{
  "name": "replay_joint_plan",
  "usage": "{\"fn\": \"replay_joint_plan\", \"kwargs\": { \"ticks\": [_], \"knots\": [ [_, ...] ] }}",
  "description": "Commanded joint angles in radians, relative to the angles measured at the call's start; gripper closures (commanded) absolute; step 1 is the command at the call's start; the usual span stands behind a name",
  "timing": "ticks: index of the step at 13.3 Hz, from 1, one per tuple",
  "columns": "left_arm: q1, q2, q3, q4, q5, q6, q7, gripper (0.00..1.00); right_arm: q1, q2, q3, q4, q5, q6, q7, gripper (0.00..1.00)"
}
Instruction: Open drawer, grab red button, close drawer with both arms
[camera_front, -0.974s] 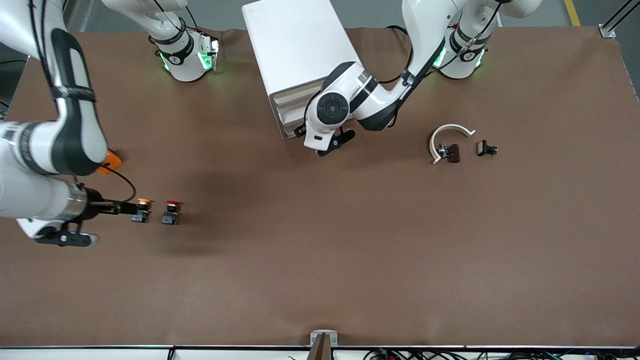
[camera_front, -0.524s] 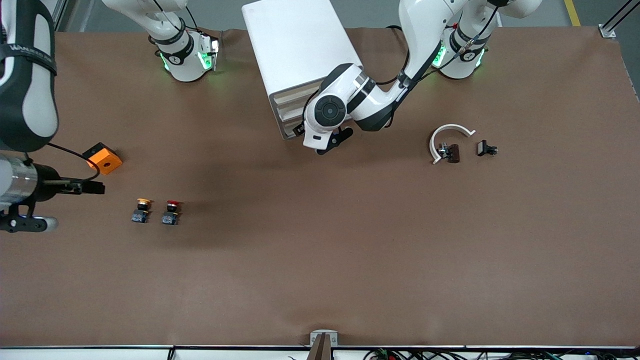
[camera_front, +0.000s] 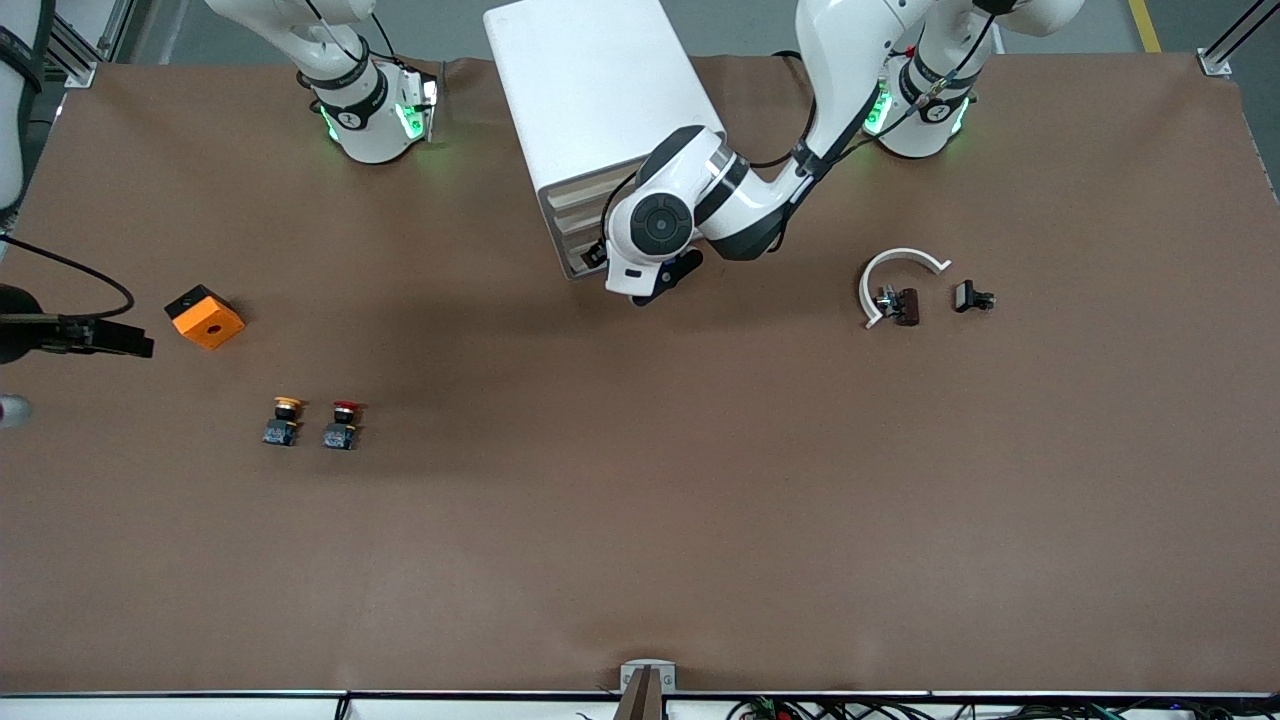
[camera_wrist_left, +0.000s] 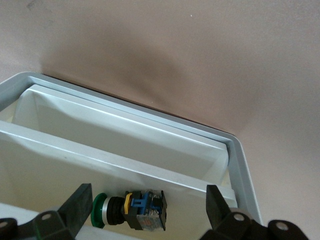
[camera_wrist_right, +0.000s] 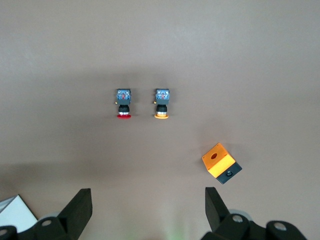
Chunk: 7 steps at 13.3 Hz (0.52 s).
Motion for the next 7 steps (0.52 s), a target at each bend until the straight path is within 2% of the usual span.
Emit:
{"fn": "replay_joint_plan", "kwargs": {
  "ticks": [1, 4, 7],
  "knots": [
    [0.005, 0.004, -0.011, 0.012, -0.021, -0.01, -0.016, 0.0, -0.012, -0.062, 0.017, 0.025, 0.001, -0.046, 0.023, 0.0],
    [0.007, 0.016, -0.008, 0.021, -0.006, -0.009, -0.014, 0.0, -0.033, -0.154, 0.017, -0.024, 0.057, -0.048, 0.071, 0.0],
    [0.031, 0.017, 0.011, 0.05, 0.054, -0.009, -0.01, 0.0, -0.07, -0.283, 0.017, -0.156, 0.088, -0.04, 0.066, 0.0]
  ]
}}
